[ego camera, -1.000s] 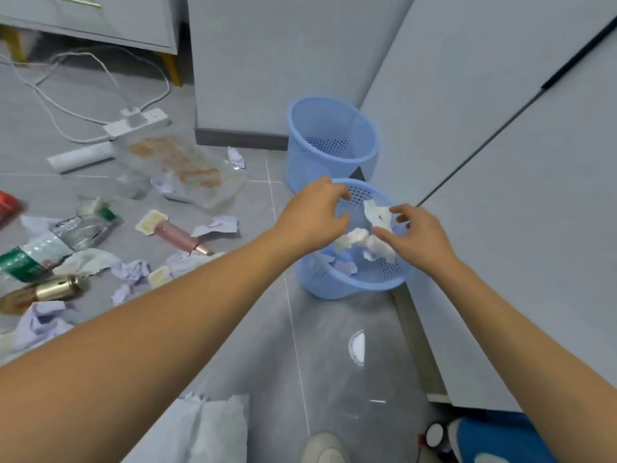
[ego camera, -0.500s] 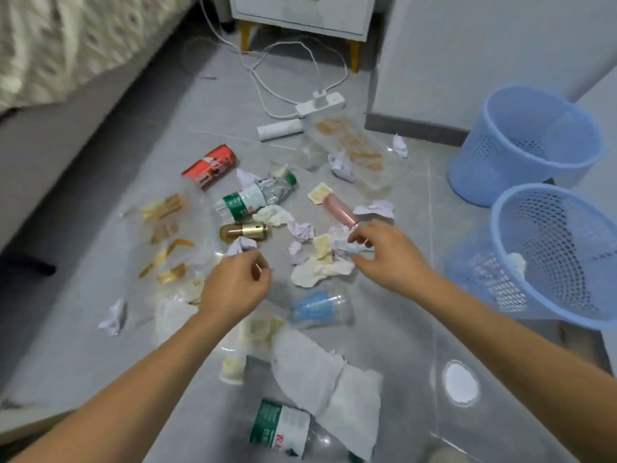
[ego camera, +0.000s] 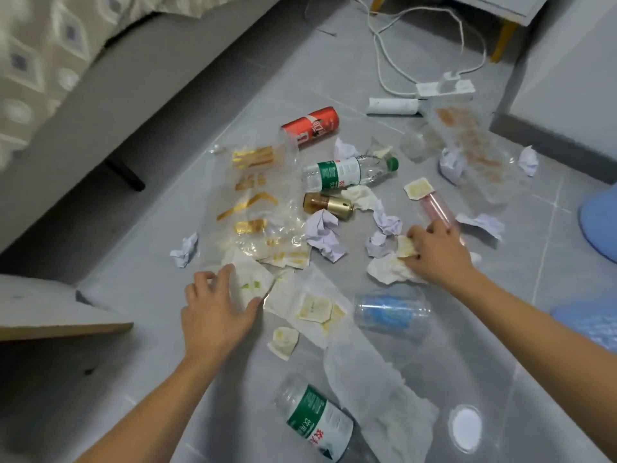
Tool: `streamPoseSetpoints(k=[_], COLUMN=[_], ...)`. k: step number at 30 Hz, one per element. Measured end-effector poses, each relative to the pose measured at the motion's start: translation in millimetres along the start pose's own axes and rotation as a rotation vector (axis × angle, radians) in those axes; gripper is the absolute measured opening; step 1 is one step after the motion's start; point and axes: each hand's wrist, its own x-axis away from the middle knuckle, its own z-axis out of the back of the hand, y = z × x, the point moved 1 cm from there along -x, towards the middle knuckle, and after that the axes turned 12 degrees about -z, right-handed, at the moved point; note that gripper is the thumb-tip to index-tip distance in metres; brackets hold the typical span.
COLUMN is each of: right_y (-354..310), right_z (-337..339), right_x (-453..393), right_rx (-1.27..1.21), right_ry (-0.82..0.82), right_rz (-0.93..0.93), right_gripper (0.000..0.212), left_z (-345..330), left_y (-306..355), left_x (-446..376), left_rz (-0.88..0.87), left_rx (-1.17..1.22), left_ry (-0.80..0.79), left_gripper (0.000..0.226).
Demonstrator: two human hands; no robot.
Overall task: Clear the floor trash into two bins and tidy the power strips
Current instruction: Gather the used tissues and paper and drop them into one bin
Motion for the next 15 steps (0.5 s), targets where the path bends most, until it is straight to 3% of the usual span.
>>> streamPoseSetpoints(k=[10, 15], right_y=[9, 23], right_z=[-2, 11], right_x=[4, 14], right_rx=[-0.244, -0.378], right_ry=[0.163, 0.239], right_rz=[0.096, 0.101], right_gripper=[0.017, 0.015], left_z=[-12, 8], left_y=[-7, 15], left_x=[1, -3], left_rz=[-0.172, -0.209], left_rx=[0.17, 0.321], left_ry=[0.044, 0.188], left_gripper=[0.007, 0.021])
